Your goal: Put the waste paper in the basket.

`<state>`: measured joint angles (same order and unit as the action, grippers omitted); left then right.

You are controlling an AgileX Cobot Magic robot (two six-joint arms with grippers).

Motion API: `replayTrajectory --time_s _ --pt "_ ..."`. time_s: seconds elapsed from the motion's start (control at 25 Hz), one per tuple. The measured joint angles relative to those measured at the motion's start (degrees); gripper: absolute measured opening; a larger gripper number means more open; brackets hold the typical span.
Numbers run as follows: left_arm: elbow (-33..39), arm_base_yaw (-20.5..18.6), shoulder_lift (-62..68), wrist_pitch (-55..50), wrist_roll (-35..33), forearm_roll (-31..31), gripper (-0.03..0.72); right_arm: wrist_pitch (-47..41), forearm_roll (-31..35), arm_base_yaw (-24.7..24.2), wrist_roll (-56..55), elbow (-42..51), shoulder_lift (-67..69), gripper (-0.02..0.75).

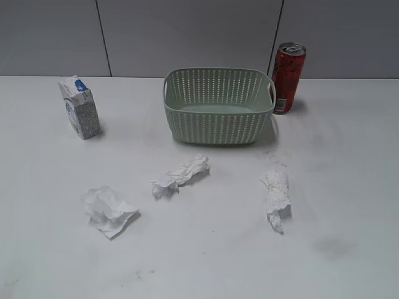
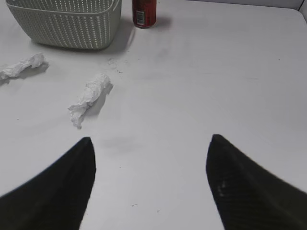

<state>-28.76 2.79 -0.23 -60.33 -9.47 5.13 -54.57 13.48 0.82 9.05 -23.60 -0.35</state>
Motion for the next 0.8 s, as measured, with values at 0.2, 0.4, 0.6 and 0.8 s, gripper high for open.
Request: replayTrajectory --time_s 0.2,0.4,0.6,0.8 --pt "0.0 0.0 0.0 0.0 0.0 0.0 0.237 0.1 0.1 0.0 0.1 0.0 0.0 0.549" --pt "0.0 0.0 0.0 0.0 0.0 0.0 0.237 0.1 0.1 0.0 0.1 0.0 0.0 0.549" --pt "0.0 0.0 0.0 0.0 0.0 0.0 0.237 0.1 0.2 0.0 0.1 0.0 0.0 0.549" --pt "0.0 0.0 0.0 0.0 0.0 0.0 0.237 0.9 0.2 0.0 0.1 -0.4 0.3 0.549"
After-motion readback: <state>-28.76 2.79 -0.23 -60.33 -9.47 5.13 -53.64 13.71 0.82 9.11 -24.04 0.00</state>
